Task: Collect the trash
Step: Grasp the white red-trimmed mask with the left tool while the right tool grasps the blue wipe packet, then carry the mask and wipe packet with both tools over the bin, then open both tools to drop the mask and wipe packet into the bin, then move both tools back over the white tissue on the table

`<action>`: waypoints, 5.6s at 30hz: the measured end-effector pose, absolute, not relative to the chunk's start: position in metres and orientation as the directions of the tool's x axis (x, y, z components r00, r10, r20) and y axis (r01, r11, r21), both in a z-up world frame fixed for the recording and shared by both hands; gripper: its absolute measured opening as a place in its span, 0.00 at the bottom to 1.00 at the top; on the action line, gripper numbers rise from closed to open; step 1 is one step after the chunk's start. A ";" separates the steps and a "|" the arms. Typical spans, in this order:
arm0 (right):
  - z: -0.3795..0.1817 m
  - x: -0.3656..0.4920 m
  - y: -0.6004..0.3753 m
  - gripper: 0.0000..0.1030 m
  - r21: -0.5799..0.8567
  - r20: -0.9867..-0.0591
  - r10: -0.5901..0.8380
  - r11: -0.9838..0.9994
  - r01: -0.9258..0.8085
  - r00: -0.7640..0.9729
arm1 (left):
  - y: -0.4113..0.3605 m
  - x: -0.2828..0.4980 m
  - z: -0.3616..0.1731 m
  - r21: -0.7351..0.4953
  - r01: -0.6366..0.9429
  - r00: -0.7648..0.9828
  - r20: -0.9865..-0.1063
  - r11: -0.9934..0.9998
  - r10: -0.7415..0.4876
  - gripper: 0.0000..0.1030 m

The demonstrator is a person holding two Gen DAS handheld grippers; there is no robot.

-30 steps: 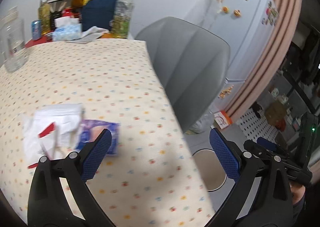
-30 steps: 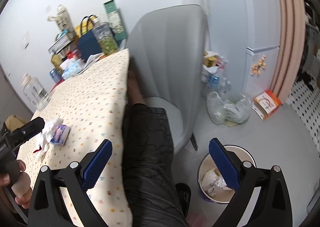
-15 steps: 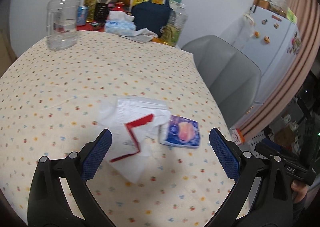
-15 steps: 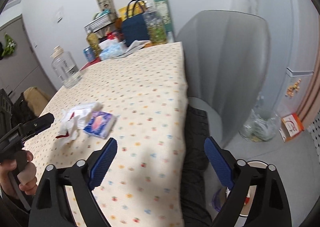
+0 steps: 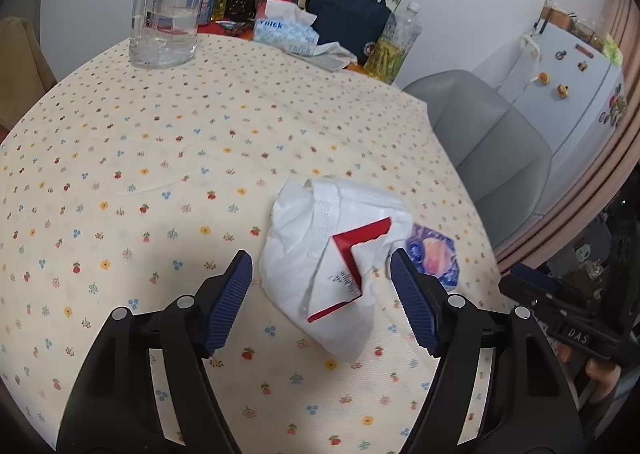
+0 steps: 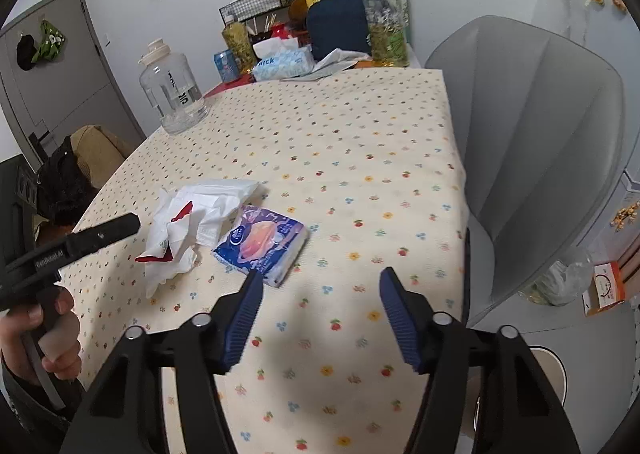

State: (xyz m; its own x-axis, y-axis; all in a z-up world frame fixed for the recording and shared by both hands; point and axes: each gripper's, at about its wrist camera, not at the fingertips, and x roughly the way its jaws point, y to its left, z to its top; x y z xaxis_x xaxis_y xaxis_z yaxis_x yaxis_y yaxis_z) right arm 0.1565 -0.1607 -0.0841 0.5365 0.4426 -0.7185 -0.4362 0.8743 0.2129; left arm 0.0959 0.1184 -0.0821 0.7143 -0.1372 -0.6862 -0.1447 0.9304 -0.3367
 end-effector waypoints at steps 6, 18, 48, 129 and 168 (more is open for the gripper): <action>-0.096 0.174 -0.138 0.49 0.225 -0.744 0.453 0.862 -0.455 0.492 | 0.113 0.099 -0.084 -0.317 -0.139 0.712 -0.690 0.938 -0.127 0.52; -0.112 0.191 -0.116 0.45 0.216 -0.778 0.437 0.861 -0.461 0.452 | 0.087 0.116 -0.087 -0.259 -0.092 0.686 -0.716 0.961 -0.128 0.36; -0.071 0.146 -0.142 0.08 0.222 -0.684 0.502 0.834 -0.506 0.529 | 0.096 0.093 -0.058 -0.299 -0.082 0.751 -0.646 0.951 -0.138 0.16; -0.203 0.063 -0.594 0.63 0.376 -0.728 0.015 0.845 0.381 0.685 | -0.367 0.179 -0.152 -0.149 0.581 0.321 -0.862 0.800 -0.394 0.16; -0.131 0.055 -0.550 0.93 0.327 -0.650 -0.024 0.893 0.309 0.759 | -0.274 0.169 -0.089 -0.294 0.408 0.489 -0.729 0.864 -0.479 0.94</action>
State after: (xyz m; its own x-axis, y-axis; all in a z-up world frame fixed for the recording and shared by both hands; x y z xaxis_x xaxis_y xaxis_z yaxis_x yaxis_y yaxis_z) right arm 0.0554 -0.5499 -0.1314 0.7592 -0.0242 -0.6504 0.3087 0.8932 0.3271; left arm 0.1687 -0.2745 -0.0894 0.4887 -0.4789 -0.7292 0.4083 0.8642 -0.2939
